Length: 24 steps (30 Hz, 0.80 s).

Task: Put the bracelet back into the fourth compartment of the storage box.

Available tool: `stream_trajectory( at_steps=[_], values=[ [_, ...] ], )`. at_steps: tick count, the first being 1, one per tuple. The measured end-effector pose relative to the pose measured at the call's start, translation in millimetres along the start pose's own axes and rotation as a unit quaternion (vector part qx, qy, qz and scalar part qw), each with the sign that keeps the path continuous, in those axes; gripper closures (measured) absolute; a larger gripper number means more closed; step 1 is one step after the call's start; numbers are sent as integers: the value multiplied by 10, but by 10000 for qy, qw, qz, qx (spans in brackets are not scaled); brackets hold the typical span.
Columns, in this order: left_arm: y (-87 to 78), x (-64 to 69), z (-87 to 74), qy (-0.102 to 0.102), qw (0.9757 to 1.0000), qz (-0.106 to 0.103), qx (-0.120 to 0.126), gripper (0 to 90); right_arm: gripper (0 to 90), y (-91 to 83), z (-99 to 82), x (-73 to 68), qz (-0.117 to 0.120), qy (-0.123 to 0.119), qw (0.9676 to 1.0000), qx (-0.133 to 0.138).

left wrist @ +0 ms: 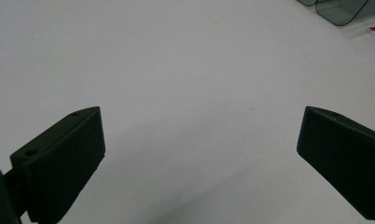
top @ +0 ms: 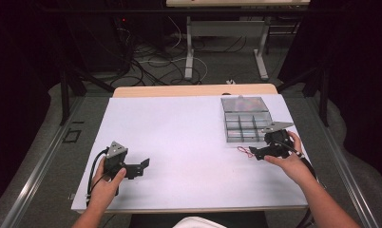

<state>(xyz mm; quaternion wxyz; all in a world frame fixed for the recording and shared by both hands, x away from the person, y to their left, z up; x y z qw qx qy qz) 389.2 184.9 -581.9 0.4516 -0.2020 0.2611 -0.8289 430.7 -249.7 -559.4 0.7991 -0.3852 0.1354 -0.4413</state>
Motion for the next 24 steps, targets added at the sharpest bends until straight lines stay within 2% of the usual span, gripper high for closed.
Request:
stream_trajectory(
  at_steps=[5,8,9,10,11,12,13,15,16,18,24],
  values=[
    [10,14,-9,-29,10000,-45,-33,10,162,64,-12,14,41,-140,9998,-137],
    [11,17,-12,-15,10000,-49,-43,10,188,90,-16,0,104,-128,9997,-184],
    [11,17,-12,-15,10000,-48,-43,10,236,108,-18,-18,179,-158,9995,-217],
    [11,16,-12,-15,10000,-48,-43,10,236,108,-18,-18,179,-158,9995,-217],
    [6,15,-17,-6,9999,-57,-84,10,287,133,-20,-52,316,-232,9989,-265],
    [6,16,-16,-14,10000,-57,-77,10,287,133,-20,-52,316,-232,9989,-265],
    [11,14,-12,-21,10000,-43,-39,10,340,156,-27,-86,432,-261,9982,-322],
    [8,4,-12,17,10000,-23,-47,10,351,171,-37,-112,511,-250,9977,-379],
    [8,4,-12,15,10000,-24,-49,10,373,204,-49,-130,504,-313,9972,-454],
    [8,6,-12,16,10000,-27,-50,10,385,227,-67,-157,509,-266,9969,-541],
    [10,6,-16,33,10000,-18,-66,10,441,284,-83,-190,560,-277,9960,-645]
  ],
)
Point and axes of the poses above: each handheld gripper's, and its own axes: y roughly forward along the jaws, z roughly out of its top, x roughly to its right, the point moved 9 cm from there along y, roughly forward along the jaws, and after that the axes turned 3 degrees about -x, right-handed, at the moved point
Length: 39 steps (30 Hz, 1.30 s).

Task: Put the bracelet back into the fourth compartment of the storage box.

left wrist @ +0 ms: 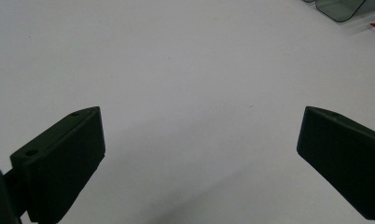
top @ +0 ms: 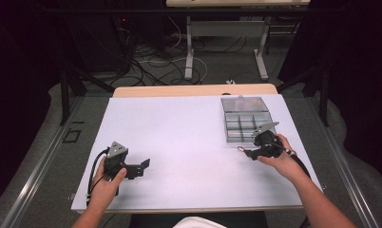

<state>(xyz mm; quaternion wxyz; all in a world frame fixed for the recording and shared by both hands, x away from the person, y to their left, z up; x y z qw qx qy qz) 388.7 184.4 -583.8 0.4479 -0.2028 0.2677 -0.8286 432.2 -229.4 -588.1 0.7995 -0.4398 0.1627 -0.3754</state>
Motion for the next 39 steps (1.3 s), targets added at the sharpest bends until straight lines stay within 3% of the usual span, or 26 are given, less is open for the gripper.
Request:
stream_trajectory(
  at_steps=[7,9,12,19,29,33,34,39],
  values=[
    [4,4,0,-9,10000,-12,1,10,452,44,3,-20,86,-6,9999,-64],
    [3,2,-1,-3,10000,-12,-5,10,474,66,9,-3,-7,19,10000,-76],
    [2,2,-1,-16,10000,-22,-1,11,538,102,13,7,98,121,9998,-137],
    [4,-4,-1,-16,10000,-21,-1,11,597,181,33,6,250,270,9993,-116],
    [3,1,-5,-46,10000,-48,-22,12,657,274,5,17,232,500,9979,-350],
    [-1,0,-8,-40,10000,-56,-45,12,679,300,10,19,287,459,9981,-285],
    [-1,1,-8,-40,10000,-58,-47,12,688,293,-7,17,319,443,9977,-397],
    [2,-5,-3,-11,10000,-25,-11,13,697,311,-8,21,285,502,9974,-430]
  ],
)
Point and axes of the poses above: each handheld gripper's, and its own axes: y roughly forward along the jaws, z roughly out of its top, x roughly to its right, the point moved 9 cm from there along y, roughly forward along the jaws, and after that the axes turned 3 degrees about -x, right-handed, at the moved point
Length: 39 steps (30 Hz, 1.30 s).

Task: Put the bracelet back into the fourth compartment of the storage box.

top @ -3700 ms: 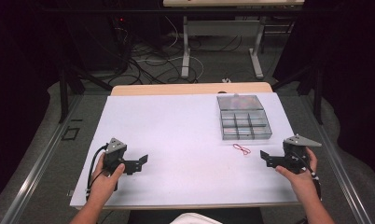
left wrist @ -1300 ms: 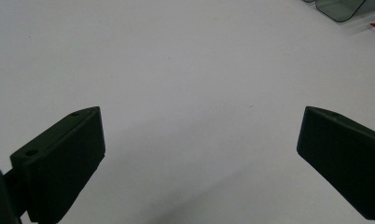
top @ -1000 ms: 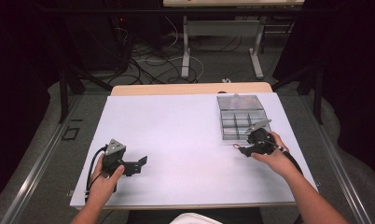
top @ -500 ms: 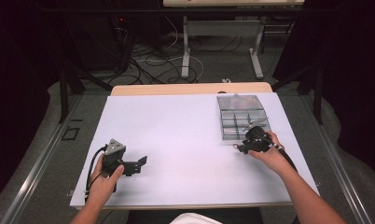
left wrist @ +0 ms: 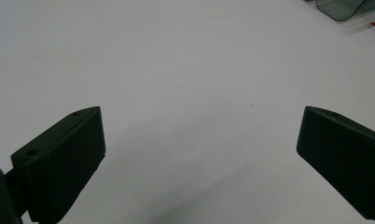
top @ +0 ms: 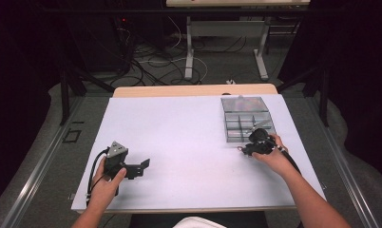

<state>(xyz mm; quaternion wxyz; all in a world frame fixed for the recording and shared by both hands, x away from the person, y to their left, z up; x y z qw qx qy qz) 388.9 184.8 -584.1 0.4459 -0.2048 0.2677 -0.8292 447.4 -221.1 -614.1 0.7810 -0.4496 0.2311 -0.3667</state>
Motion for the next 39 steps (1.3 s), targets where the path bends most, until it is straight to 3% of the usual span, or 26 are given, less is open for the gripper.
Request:
stream_trajectory(
  at_steps=[10,20,26,39],
  values=[
    [0,-2,0,5,10000,1,1,13,745,22,-16,-21,60,29,10000,-72],
    [-3,-1,0,2,10000,1,5,13,808,28,-9,-28,166,-13,9999,31],
    [-2,-1,1,2,10000,0,5,13,856,17,-26,-22,172,-27,9998,-79],
    [-2,-2,0,4,10000,3,4,13,864,15,-25,-21,269,-25,9996,-71]
  ],
)
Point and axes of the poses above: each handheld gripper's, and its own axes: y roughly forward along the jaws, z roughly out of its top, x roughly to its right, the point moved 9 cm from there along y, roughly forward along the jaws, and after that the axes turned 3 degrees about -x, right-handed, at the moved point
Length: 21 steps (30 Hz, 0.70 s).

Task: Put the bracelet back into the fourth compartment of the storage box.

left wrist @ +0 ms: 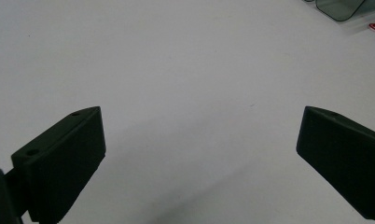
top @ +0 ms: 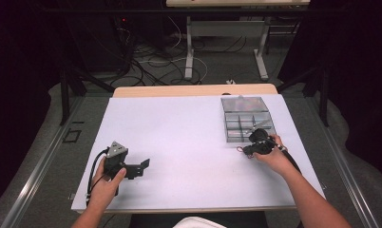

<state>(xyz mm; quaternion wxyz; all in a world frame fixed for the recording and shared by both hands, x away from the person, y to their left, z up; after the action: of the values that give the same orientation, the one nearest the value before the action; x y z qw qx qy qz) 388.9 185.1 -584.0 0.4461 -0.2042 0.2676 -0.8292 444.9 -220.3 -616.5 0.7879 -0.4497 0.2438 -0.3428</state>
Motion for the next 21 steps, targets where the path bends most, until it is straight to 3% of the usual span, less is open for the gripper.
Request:
stream_trajectory(
  at_steps=[21],
  values=[
    [1,0,0,-1,10000,0,2,13,864,-34,15,-11,-25,-13,10000,75]
  ],
)
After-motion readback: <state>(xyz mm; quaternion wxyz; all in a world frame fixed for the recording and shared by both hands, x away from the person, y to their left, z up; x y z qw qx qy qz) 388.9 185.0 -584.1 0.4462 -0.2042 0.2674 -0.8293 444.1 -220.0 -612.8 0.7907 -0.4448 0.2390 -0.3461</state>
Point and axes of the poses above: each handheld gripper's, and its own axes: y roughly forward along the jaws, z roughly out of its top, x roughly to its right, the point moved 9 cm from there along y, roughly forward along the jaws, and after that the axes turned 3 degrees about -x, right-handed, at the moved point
